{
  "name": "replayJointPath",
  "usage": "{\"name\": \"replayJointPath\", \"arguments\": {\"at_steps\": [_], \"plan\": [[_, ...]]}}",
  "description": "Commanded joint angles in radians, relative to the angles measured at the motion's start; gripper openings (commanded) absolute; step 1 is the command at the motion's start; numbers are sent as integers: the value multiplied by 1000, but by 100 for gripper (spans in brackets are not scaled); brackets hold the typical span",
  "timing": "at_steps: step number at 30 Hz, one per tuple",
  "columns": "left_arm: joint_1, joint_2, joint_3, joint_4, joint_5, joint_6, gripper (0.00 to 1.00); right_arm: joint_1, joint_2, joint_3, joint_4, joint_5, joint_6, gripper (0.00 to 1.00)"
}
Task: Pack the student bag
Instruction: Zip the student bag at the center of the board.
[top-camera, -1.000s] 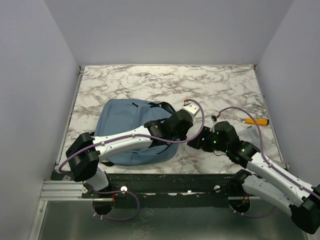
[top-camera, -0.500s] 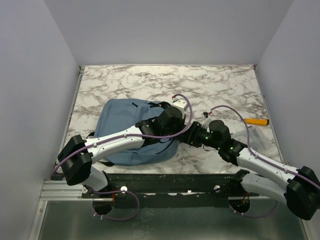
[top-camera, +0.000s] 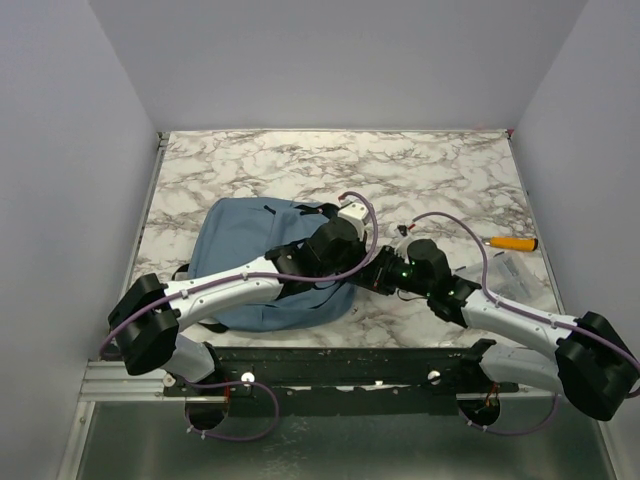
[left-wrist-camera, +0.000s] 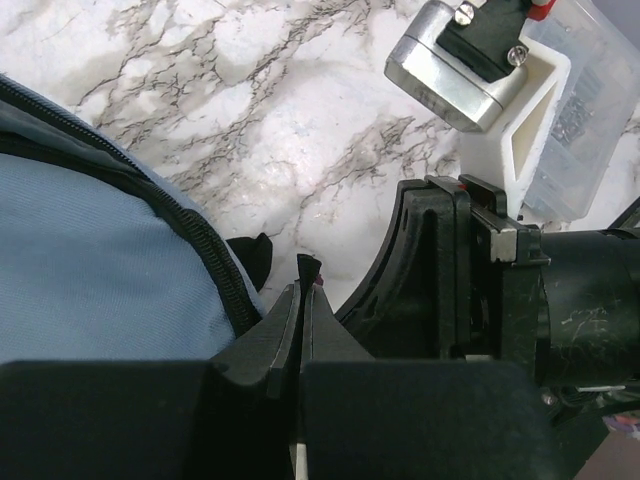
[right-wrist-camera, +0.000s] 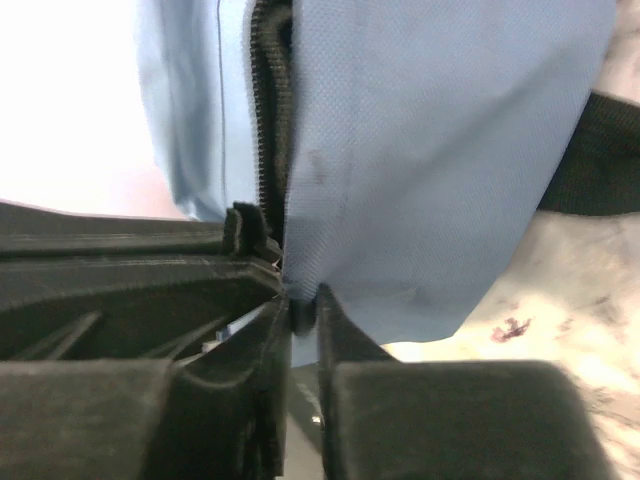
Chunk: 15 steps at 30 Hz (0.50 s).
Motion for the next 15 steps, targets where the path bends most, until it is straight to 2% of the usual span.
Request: {"name": "replayJointPath", "arguments": {"at_steps": [1,4,9,12,15], "plan": [[-6,-44,-6,89,18,-11,0,12,2,0,34,12,-3,1],[9,-45,-7,85,-35,-21,0,17,-4,-20,33,10,-5,1],[143,-48,-9,68,-26,-154,0,28,50,-78,98,-40,35,1],[175,-46,14,71,-36,-149,0,51,53,-130,158,-35,94,1],[185,-31,40,80,-78,-133,0,85,22,-124,113,9,97,0]]}}
